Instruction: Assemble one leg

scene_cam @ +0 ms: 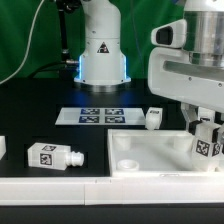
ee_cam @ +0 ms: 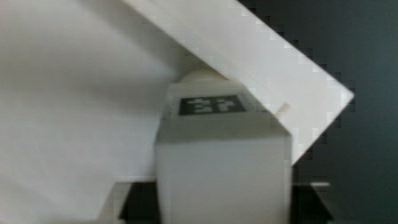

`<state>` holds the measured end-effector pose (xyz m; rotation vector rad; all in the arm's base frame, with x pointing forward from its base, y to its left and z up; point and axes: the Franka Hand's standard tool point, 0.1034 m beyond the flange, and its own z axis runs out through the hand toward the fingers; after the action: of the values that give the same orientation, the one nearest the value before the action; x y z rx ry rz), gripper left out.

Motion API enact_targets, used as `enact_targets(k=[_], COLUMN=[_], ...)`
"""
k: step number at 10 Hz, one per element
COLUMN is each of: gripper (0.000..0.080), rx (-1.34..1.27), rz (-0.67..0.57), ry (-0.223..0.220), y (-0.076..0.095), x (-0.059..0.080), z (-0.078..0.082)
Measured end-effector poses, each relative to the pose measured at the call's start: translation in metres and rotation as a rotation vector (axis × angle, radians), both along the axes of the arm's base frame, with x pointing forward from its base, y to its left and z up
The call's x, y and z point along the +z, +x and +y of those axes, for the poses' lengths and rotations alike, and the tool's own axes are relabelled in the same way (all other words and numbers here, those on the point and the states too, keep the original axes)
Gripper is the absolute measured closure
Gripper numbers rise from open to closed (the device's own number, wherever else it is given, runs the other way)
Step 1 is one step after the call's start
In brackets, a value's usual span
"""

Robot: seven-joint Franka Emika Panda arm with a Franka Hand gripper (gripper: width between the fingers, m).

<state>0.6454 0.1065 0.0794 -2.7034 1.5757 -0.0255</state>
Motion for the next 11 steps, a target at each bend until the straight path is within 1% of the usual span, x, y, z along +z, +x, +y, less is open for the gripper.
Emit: enact_targets(k=[1, 2, 5, 6, 9, 10, 11], gripper=[0.0512, 0.0512, 0.0512, 0.0512, 0.0511, 0.0454, 0.0315], rx=[-0.128, -0.252, -0.740, -0.834, -0.870, -0.865, -0.863], rz=[0.001, 0.012, 0.028, 0.034, 0.032, 0.033, 0.034], ry=[-0.001, -0.001, 0.056, 0.065, 0.059, 0.058, 0.057], y=[0.0005, 0.0000, -0.0016, -0.0020, -0.0027, -0.0030, -0.0034], x=[-0.0006, -0.0005, -0.0001, 0.0002, 0.0003, -0.0004, -0.0015], z=[-0.0049, -0.0050, -0.0059, -0.0061, -0.0066, -0.0065, -0.0066])
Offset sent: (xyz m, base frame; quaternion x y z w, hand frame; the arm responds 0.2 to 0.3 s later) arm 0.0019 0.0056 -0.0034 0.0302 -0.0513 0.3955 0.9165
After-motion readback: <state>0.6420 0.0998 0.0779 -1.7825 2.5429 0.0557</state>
